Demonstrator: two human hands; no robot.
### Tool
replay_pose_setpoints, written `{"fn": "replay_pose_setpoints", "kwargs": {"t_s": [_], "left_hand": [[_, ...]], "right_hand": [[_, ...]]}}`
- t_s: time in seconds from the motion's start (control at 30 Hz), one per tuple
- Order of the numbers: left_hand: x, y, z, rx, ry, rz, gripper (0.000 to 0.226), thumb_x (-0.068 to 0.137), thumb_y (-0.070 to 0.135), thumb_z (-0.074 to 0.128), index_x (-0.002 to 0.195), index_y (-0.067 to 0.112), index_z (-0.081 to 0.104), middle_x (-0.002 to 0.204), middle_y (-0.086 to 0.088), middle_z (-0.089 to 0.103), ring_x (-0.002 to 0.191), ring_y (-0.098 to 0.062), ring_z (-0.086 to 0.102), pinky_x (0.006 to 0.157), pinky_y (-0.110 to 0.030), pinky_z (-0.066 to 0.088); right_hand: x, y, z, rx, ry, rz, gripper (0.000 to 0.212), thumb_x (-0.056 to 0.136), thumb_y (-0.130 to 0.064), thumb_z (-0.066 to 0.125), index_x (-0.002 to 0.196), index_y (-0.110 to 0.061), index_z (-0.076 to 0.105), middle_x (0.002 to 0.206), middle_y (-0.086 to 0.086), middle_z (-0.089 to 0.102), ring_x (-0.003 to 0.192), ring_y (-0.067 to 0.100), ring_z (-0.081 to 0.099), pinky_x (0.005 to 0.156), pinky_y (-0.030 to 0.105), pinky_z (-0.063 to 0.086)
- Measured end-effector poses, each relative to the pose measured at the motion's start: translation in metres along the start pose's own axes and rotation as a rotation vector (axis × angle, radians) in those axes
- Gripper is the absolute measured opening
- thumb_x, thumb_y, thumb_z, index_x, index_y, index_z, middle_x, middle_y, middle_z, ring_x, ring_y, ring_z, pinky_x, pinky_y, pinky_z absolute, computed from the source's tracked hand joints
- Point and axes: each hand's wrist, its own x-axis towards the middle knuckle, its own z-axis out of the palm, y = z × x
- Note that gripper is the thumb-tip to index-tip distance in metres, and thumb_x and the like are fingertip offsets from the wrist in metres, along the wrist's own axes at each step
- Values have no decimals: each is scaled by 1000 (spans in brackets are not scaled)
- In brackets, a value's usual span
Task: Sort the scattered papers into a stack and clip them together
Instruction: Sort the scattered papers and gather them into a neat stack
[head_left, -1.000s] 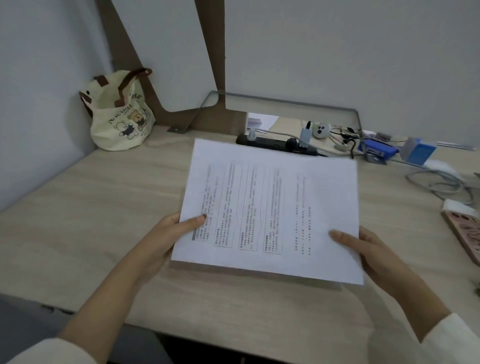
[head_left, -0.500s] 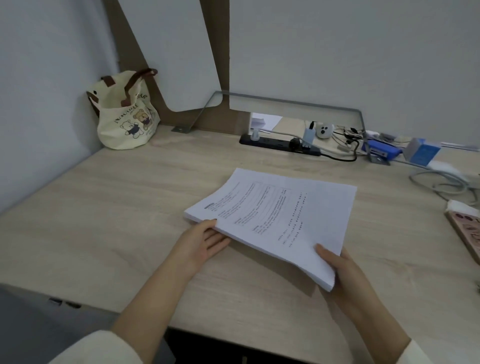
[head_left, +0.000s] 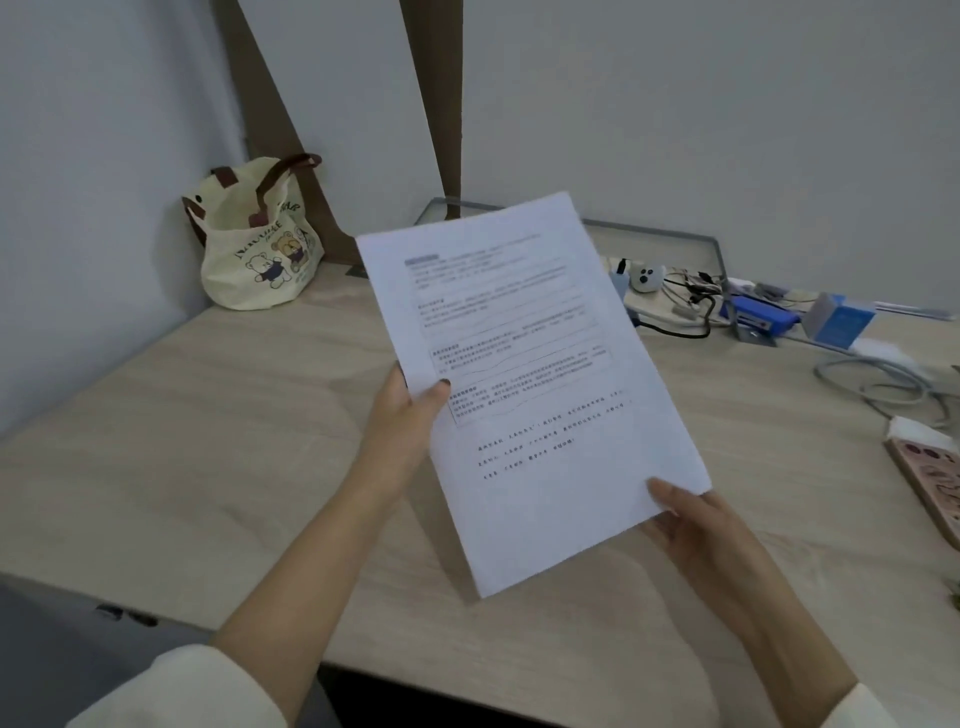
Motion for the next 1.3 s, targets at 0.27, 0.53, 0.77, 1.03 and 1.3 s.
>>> {"fn": "replay_pose_setpoints", "kwargs": {"t_s": [0.27,0.53,0.77,1.03,1.3], "left_hand": [[-6,22,1,39,-183,201,33,93,10,49,124,18,49,116,12,63,98,6,63,78,-9,49],[-35,-4,15,-73,-155,204,21,96,18,44,112,31,49,110,20,66,108,2,59,88,-15,48],[-42,-5,23,-86,-133,234,16,98,14,35,101,23,48,96,17,65,90,12,61,74,-8,48],[-39,-14,26,-11,-84,243,13,98,17,35,91,20,45,90,11,59,82,9,59,73,-12,48],[-31,-5,28,55,-64,200,8,96,19,44,88,20,46,88,-3,60,79,-11,59,72,-29,51]], "right_hand": [[4,-47,12,-431,46,-272,25,84,-14,58,106,-23,64,106,-2,73,96,13,68,82,30,53],[-5,-27,32,-356,235,-461,38,89,-1,41,99,-29,64,104,-14,69,107,11,59,95,34,44],[-8,-27,32,-353,309,-458,36,88,0,38,89,-26,63,87,-21,67,92,4,57,80,25,42],[-7,-22,29,-348,314,-439,35,90,-3,38,94,-24,66,101,-9,68,102,10,58,91,31,44],[-9,-45,10,-431,258,-296,33,87,1,41,103,-18,64,99,-4,71,97,16,63,83,32,48]]}}
